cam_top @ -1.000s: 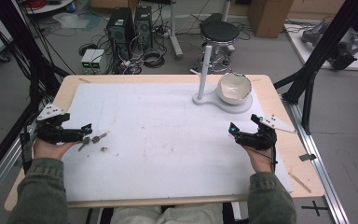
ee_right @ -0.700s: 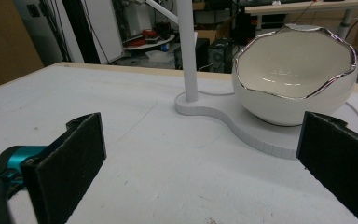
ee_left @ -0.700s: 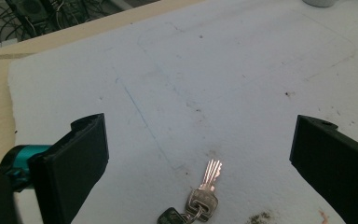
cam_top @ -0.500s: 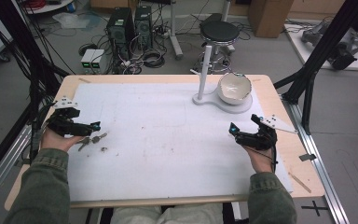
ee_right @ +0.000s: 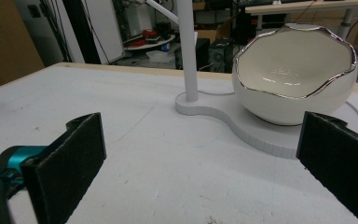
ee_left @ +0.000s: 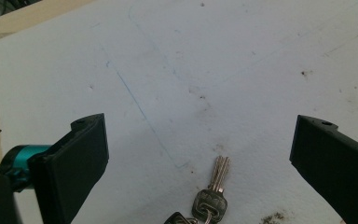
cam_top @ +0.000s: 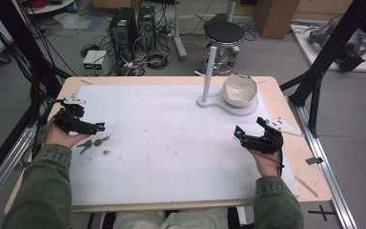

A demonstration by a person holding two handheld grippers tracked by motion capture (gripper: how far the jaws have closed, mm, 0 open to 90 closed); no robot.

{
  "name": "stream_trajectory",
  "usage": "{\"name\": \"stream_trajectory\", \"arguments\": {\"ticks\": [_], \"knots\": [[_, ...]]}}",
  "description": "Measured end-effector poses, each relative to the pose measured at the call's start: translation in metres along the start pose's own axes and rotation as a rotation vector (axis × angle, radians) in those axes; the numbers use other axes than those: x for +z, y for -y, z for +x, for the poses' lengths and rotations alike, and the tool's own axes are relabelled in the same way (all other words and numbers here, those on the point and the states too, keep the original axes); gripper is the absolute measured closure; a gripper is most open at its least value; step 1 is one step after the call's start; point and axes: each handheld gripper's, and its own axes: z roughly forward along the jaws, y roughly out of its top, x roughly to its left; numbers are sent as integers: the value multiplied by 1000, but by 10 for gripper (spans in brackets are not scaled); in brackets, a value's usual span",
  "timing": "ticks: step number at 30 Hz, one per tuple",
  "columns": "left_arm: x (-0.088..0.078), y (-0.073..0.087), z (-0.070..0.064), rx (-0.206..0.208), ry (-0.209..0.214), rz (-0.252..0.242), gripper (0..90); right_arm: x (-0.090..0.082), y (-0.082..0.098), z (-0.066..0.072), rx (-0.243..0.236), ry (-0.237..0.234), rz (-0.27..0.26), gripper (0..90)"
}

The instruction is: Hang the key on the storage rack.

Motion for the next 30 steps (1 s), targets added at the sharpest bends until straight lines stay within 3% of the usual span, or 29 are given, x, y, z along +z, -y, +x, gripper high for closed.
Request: {"name": "stream_trajectory", "arguments": {"ticks": [4,9,14,15,23,30], "knots": [[7,-5,0,13,5,41,49,0,0,0,0,-4,-1,3],[20,-11,-3,58,20,96,49,0,0,-1,4,-6,-2,3],[29,-10,-3,57,30,121,49,0,0,-1,8,-7,-3,3],[33,-9,-1,56,33,151,49,0,0,-1,10,-9,0,3],[44,-4,-1,73,45,232,64,-1,0,-1,12,-12,1,4],[49,-1,-2,68,52,273,64,-1,0,-1,9,-17,1,4]]}}
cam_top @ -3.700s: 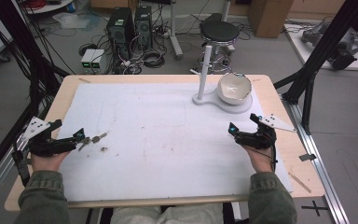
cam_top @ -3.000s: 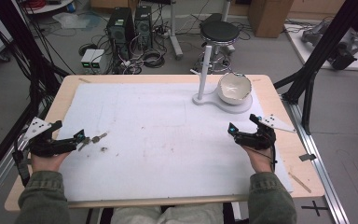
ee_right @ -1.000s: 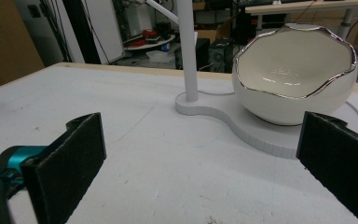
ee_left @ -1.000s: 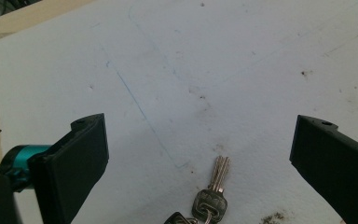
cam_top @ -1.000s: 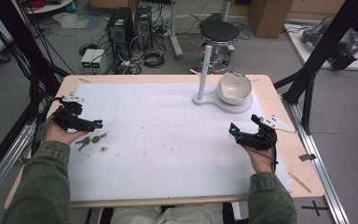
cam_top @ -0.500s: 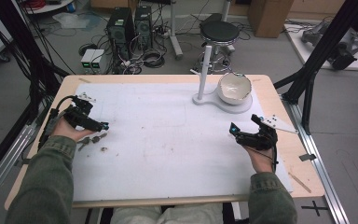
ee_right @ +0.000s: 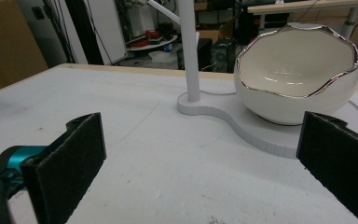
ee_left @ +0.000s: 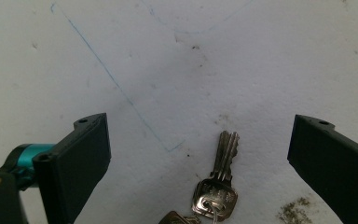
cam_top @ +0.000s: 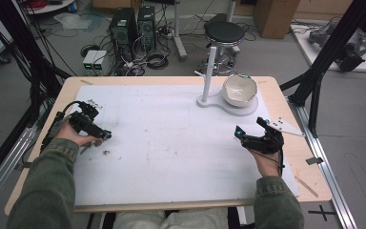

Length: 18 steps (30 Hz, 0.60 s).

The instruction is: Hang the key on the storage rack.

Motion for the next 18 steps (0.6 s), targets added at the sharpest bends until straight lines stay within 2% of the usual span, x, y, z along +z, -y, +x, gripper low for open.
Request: {"name": "stream_trajectory", "arguments": {"ticks": [8,12,13,15,18], "knots": [[4,2,-1,7,35,49,96,0,1,0,-1,-8,4,3],[5,3,-1,24,41,63,171,1,1,0,3,-5,9,3],[6,4,-1,31,55,76,203,1,1,0,4,-5,10,3],[6,4,-1,38,54,86,264,0,1,-1,5,-3,11,3],[8,5,-2,40,43,105,300,0,1,-1,8,-5,13,3]]}}
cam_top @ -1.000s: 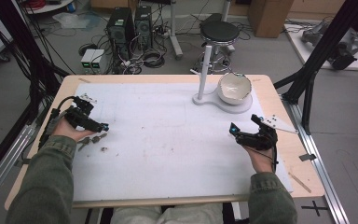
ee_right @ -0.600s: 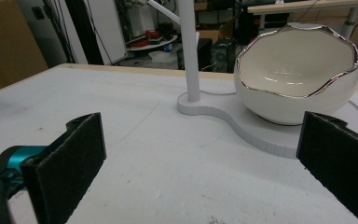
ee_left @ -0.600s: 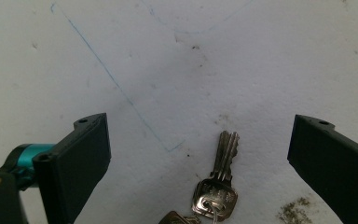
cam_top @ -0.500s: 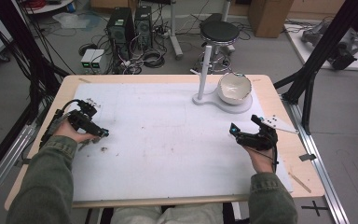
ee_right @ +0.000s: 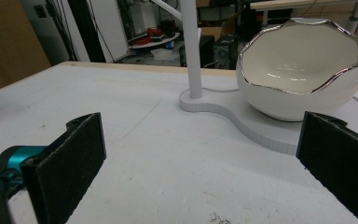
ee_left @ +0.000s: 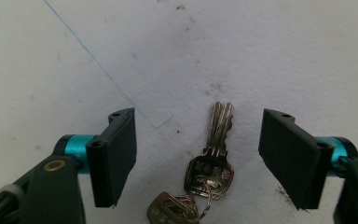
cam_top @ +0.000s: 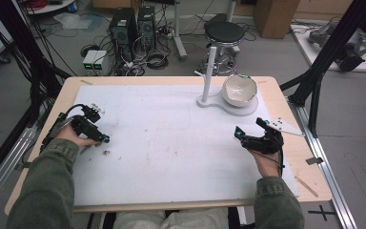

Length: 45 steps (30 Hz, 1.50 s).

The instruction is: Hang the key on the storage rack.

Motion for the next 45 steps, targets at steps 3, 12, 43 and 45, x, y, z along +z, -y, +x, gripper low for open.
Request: {"name": "stream_trajectory", "arguments": {"ticks": [3,12,43,45], "knots": [[0,1,0,10,-14,8,315,-1,0,0,-2,-5,-1,4],[1,2,1,24,-16,7,435,-3,1,-1,4,3,-11,4],[-10,1,1,36,14,-42,808,-1,2,0,-7,-16,3,4],[-16,3,2,26,10,-59,808,-1,2,0,-4,-17,3,4]]}}
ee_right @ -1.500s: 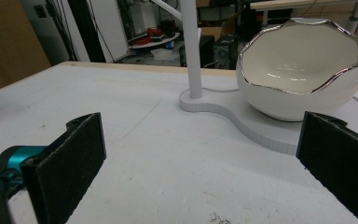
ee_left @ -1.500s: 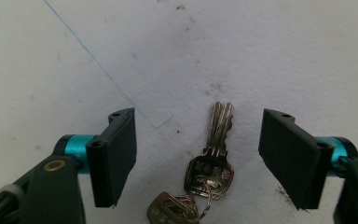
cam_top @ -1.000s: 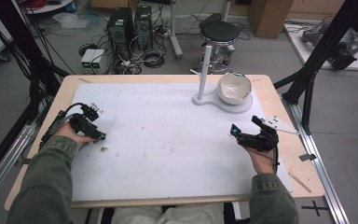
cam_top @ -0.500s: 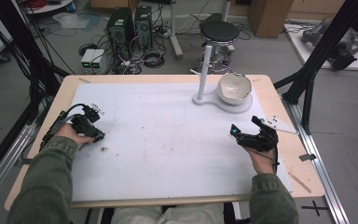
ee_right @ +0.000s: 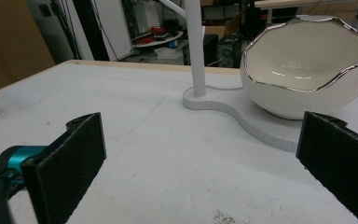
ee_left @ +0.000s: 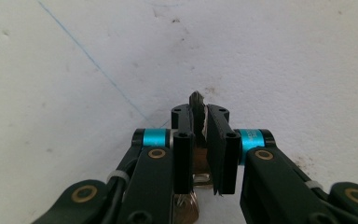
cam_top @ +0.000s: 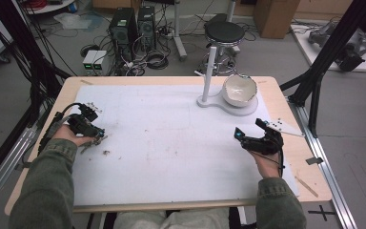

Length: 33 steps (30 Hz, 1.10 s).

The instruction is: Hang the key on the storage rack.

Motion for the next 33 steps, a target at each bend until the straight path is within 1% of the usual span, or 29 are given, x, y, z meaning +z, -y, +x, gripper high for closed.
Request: {"name": "stream_trajectory", "arguments": {"ticks": [1,3,4,7,8,9,10,11,12,13,15,16,17,18,23,24,26,27,28,30,31,32,33], "knots": [[0,0,0,0,0,0,808,0,0,0,0,0,0,4],[-5,1,1,-6,0,-22,809,1,0,0,2,-4,-2,4],[-10,1,0,-19,-4,-44,809,1,0,0,0,-8,-1,4],[-13,1,0,-17,-8,-48,809,1,0,0,-1,-12,0,4],[-17,1,-1,-15,-9,-62,809,1,0,0,-1,-13,-3,4],[-17,1,-1,-15,-9,-62,809,1,0,0,-4,-11,-7,4],[-20,-2,-2,0,-11,-71,809,1,0,0,-2,-11,-7,4],[-20,-2,-2,0,-11,-71,809,1,0,0,-2,-11,-7,4],[-26,-5,-3,2,-1,-84,809,1,0,0,3,-12,-7,4],[-28,-8,-4,9,-1,-93,809,1,0,0,5,-12,-7,4],[-30,-9,-4,10,4,-99,809,1,0,-1,5,-13,-7,4],[-35,-14,-6,21,15,-114,809,1,0,-1,5,-14,-6,4],[-35,-14,-6,21,15,-114,809,1,0,-1,5,-14,-6,4],[-39,-19,-8,41,26,-111,810,0,0,-1,6,-14,-6,4],[-44,-26,-11,46,25,-132,809,-1,0,-1,13,-16,-9,4],[-47,-29,-11,47,33,-141,809,-1,0,-2,18,-18,-6,4],[-50,-31,-12,48,35,-142,808,-1,0,-2,16,-17,-10,4],[-52,-34,-13,47,49,-148,808,-1,0,-3,18,-16,-10,4],[-53,-36,-14,52,54,-158,808,-1,0,-3,23,-17,-9,4],[-57,-40,-16,54,53,-176,809,-2,0,-3,27,-15,-15,3],[-57,-40,-16,54,53,-176,809,-2,0,-3,27,-15,-15,3],[-61,-45,-18,56,59,-194,808,-2,0,-3,27,-15,-14,4],[-61,-45,-18,56,59,-194,808,-2,0,-3,27,-14,-15,4]]}}
